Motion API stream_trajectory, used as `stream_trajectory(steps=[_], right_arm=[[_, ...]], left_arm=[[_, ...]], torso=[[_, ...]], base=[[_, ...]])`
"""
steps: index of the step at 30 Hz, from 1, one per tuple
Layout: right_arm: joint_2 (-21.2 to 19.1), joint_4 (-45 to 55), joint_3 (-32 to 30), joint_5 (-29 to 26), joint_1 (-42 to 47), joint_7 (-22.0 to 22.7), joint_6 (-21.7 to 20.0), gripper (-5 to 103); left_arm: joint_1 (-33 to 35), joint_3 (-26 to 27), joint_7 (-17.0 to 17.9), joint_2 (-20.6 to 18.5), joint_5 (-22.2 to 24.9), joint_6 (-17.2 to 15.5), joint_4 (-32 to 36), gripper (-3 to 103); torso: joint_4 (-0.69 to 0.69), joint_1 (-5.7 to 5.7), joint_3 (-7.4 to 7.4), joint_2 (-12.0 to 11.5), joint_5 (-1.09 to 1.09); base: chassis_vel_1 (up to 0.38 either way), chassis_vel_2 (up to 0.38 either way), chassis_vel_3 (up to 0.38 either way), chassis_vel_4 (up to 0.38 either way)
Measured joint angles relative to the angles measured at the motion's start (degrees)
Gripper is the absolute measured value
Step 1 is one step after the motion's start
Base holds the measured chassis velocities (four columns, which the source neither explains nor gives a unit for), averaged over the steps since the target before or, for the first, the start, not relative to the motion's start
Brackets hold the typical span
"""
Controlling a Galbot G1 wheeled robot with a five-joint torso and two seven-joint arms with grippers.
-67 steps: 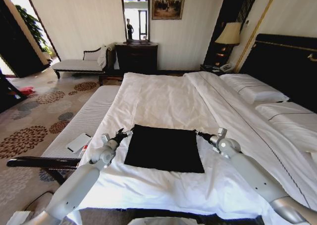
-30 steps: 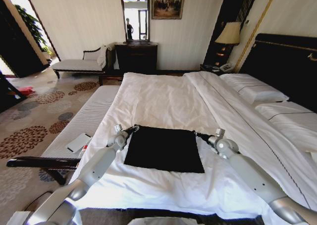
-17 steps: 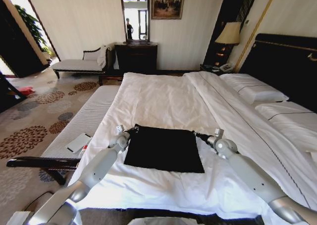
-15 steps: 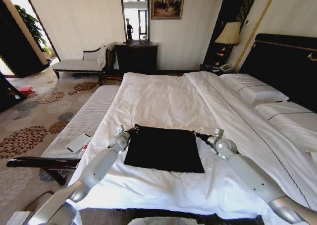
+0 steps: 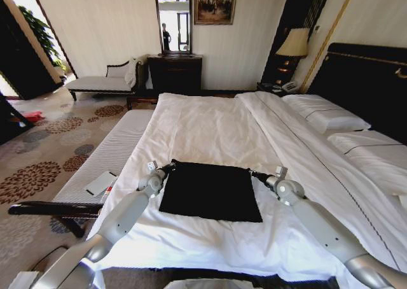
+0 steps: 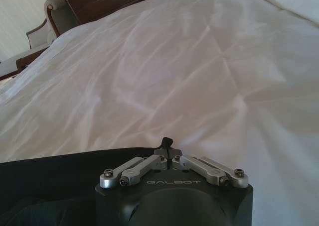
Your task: Fold the clothes on the bed.
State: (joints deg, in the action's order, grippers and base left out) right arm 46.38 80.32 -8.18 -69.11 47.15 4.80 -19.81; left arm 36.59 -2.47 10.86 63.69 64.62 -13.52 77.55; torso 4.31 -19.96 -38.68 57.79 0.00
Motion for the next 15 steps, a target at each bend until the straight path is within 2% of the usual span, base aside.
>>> stream_trajectory(steps=[9, 15], right_arm=[[-1.13, 5.06, -1.84, 1.89, 0.63, 1.68, 2.35, 0], [-2.68, 14.42, -5.30, 2.08, 2.23, 3.75, 3.64, 0]], left_arm=[[1.87, 2.20, 1.30, -4.11, 3.34, 0.77, 8.98, 1], [5.31, 5.84, 2.00, -8.65, 5.51, 1.19, 18.13, 1]], torso=[[-0.01, 0.00, 0.00, 0.00, -0.01], [-0.02, 0.00, 0.00, 0.00, 0.02]], base=[[0.000, 0.000, 0.000, 0.000], [0.000, 0.000, 0.000, 0.000]])
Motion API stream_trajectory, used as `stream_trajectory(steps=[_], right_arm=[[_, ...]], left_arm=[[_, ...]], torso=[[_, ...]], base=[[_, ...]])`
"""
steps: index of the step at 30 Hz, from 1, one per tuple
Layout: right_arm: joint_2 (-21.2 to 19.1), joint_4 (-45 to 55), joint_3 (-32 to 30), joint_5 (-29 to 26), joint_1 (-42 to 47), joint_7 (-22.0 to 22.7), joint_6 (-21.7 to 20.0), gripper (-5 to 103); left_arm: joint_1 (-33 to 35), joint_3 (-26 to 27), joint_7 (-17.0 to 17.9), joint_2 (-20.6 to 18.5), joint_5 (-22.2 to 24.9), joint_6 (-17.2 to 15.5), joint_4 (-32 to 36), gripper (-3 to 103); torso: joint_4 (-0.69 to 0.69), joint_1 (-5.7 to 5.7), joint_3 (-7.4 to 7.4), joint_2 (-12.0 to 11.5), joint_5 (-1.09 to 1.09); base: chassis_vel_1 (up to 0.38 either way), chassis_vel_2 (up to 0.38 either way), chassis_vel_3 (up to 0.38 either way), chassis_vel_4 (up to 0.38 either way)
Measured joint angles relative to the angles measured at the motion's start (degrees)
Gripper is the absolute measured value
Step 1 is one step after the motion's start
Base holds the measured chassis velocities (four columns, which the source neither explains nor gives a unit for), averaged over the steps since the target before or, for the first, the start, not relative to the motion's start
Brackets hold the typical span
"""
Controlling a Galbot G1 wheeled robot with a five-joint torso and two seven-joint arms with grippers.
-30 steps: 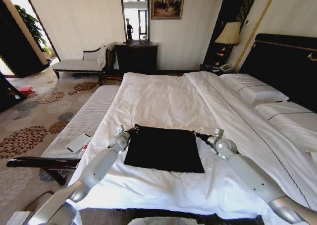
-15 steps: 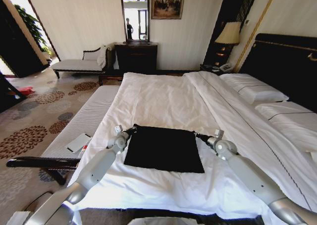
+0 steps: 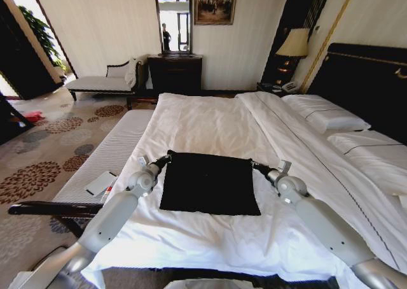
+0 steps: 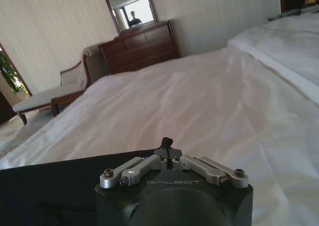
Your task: Fold the clothes on the bed.
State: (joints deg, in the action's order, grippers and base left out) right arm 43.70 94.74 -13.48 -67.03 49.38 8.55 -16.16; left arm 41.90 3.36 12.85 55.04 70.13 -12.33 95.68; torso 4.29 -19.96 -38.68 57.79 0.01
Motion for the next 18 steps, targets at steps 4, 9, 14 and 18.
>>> stream_trajectory(steps=[4, 9, 14, 18], right_arm=[[-0.70, 5.06, -3.14, 0.00, 1.68, 0.85, 0.46, 0], [-1.69, 11.43, -9.16, -1.04, 4.64, 1.76, 0.81, 0], [-2.79, 16.03, -14.56, -2.24, 8.10, 2.06, 0.84, 0], [-3.49, 19.22, -18.96, -2.84, 11.44, 2.06, 0.78, 0]], left_arm=[[1.79, 1.99, 0.24, -3.18, 1.70, 0.60, 6.38, 1], [4.22, 5.87, 0.90, -7.44, 4.81, 1.41, 14.45, 1], [6.42, 9.42, 1.26, -10.81, 6.70, 1.72, 18.89, 1], [7.41, 11.67, 2.18, -12.02, 7.86, 2.03, 21.53, 1]], torso=[[0.01, 0.01, 0.00, 0.00, 0.00], [0.03, 0.01, 0.01, 0.00, -0.02], [0.01, 0.01, 0.01, 0.01, -0.01], [0.04, 0.01, 0.01, 0.01, -0.01]], base=[[0.000, 0.000, 0.000, 0.000], [0.000, 0.000, 0.000, 0.000], [0.000, 0.000, 0.000, 0.000], [0.000, 0.000, 0.000, 0.000]])
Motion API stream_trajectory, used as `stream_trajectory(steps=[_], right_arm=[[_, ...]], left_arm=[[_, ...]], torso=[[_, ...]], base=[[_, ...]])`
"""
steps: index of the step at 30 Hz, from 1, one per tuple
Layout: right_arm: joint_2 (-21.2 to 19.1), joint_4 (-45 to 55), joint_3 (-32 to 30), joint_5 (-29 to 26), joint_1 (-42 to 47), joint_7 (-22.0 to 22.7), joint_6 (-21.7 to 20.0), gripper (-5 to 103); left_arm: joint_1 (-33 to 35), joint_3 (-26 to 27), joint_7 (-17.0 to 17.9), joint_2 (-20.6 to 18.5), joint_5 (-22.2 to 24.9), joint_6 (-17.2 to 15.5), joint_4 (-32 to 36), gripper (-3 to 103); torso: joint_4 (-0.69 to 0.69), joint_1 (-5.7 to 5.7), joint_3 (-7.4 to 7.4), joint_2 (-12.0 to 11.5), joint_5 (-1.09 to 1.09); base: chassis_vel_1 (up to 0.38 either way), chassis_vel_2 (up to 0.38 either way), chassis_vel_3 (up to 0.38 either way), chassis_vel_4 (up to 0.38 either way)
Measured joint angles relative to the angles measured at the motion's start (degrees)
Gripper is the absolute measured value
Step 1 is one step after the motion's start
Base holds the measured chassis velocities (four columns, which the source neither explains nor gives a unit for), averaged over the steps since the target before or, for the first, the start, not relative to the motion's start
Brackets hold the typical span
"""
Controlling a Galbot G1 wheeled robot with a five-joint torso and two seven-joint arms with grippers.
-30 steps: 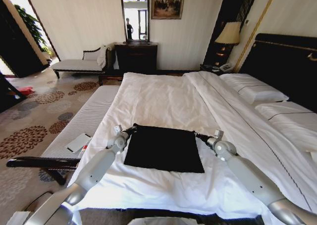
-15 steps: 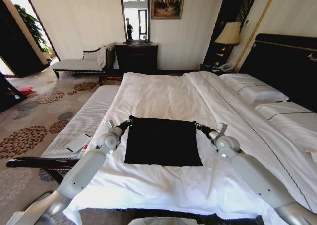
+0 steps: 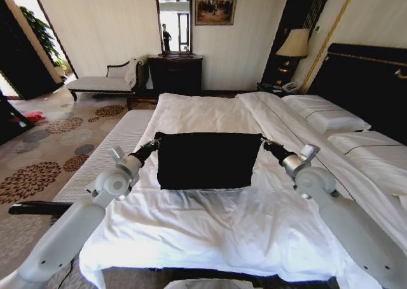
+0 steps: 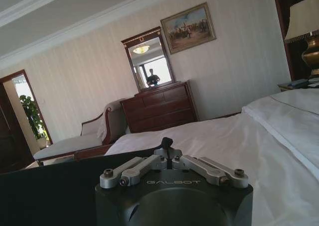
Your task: Fold the clothes on the bed.
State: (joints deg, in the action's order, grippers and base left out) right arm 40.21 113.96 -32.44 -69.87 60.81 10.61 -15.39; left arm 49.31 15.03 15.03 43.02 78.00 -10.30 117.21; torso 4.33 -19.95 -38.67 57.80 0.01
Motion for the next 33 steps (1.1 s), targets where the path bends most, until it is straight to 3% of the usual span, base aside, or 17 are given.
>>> stream_trajectory(steps=[11, 21, 26, 30, 33], right_arm=[[0.26, 8.18, -8.30, -1.88, 8.47, 1.06, -0.93, 0], [1.01, 15.49, -16.12, -4.70, 19.72, 2.80, -2.06, 0], [3.12, 20.32, -21.01, -5.02, 26.24, 2.93, -2.70, 0], [6.06, 24.91, -24.86, -3.58, 33.31, 2.17, -3.01, 0], [7.40, 27.07, -25.92, -2.64, 35.97, 1.95, -3.12, 0]], left_arm=[[5.08, 5.12, 0.93, -1.59, 1.16, 0.47, 6.90, 1], [15.72, 12.49, 0.50, -1.70, 1.47, 0.48, 15.02, 1], [24.85, 18.49, -0.09, -0.24, 0.92, 0.49, 19.77, 1], [36.04, 24.75, -1.88, 3.07, -2.14, 0.61, 23.53, 1], [39.74, 26.80, -2.61, 4.53, -3.91, 0.68, 25.12, 1]], torso=[[-0.02, 0.00, 0.00, 0.00, 0.00], [-0.02, 0.00, 0.00, 0.00, -0.01], [-0.01, 0.00, 0.00, 0.00, -0.01], [-0.03, 0.01, 0.00, 0.00, -0.01], [-0.02, 0.01, 0.00, 0.01, 0.00]], base=[[0.000, 0.000, 0.000, 0.000], [0.000, 0.000, 0.000, 0.000], [0.000, 0.000, 0.000, 0.000], [0.000, 0.000, 0.000, 0.000], [0.000, 0.000, 0.000, 0.000]])
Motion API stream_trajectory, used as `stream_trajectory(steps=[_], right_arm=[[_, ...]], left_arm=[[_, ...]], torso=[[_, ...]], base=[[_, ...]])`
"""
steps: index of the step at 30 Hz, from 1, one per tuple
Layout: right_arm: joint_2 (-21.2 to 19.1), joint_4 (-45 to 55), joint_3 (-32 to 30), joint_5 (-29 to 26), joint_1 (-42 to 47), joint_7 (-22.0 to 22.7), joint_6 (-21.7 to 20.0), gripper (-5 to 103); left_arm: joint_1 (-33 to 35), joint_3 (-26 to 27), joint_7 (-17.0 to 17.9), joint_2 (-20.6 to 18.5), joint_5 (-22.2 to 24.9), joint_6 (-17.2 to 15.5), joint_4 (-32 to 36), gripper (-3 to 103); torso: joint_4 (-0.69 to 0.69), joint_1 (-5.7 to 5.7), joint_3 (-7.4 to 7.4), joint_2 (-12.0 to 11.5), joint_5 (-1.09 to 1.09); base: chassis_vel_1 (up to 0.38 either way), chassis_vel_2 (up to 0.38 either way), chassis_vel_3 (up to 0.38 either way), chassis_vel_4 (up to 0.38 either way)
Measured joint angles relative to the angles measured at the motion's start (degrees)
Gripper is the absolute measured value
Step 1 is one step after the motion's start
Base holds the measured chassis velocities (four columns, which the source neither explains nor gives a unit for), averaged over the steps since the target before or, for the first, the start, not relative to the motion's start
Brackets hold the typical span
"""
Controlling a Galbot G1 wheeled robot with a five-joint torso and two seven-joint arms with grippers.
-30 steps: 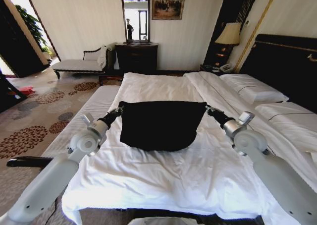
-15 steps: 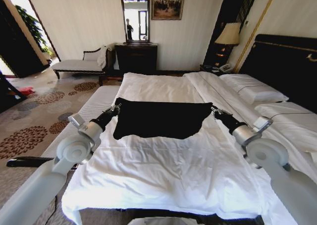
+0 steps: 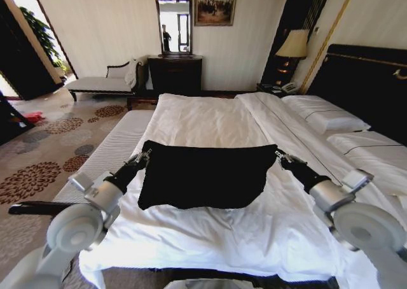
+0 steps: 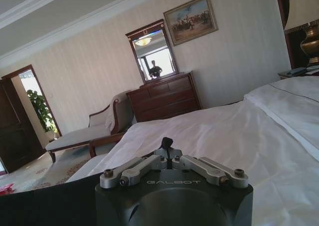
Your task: Fold the clothes on the bed.
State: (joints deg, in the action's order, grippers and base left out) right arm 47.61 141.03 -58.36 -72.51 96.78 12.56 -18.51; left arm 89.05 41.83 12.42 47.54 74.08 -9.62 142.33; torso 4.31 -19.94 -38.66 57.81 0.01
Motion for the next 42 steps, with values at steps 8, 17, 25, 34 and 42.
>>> stream_trajectory(steps=[8, 17, 25, 34, 42], right_arm=[[3.19, 2.64, -3.42, 1.76, 6.03, -0.16, -0.59, 0], [4.06, 2.48, -0.36, 3.39, 5.62, 1.21, -1.60, 0], [1.35, -2.31, 11.14, 6.35, -4.63, 3.14, -1.77, 0], [-1.55, -16.98, 28.13, 7.97, -20.49, 3.39, -1.49, 0], [-2.31, -31.05, 37.69, 7.95, -33.14, 2.07, -0.37, 0]], left_arm=[[9.71, 3.07, 0.03, 3.21, -4.75, 0.16, 1.28, 1], [7.08, -0.20, 1.21, 3.22, -6.09, 0.33, 1.11, 1], [-3.53, -10.24, 3.15, 1.18, -6.87, 0.39, -3.93, 1], [-16.82, -17.12, 2.00, 1.75, -4.82, 0.15, -20.94, 1], [-26.45, -25.09, -0.62, 5.11, -8.03, 0.51, -33.58, 1]], torso=[[0.01, -0.01, -0.01, -0.01, 0.00], [0.01, -0.01, -0.01, 0.00, 0.00], [0.01, -0.03, -0.02, -0.02, -0.02], [0.00, -0.03, -0.03, -0.02, 0.00], [0.00, -0.03, -0.03, -0.02, -0.01]], base=[[0.000, 0.000, 0.000, 0.000], [0.000, 0.000, 0.000, 0.000], [0.000, 0.000, 0.000, 0.000], [0.000, 0.000, 0.000, 0.000], [0.000, 0.000, 0.000, 0.000]])
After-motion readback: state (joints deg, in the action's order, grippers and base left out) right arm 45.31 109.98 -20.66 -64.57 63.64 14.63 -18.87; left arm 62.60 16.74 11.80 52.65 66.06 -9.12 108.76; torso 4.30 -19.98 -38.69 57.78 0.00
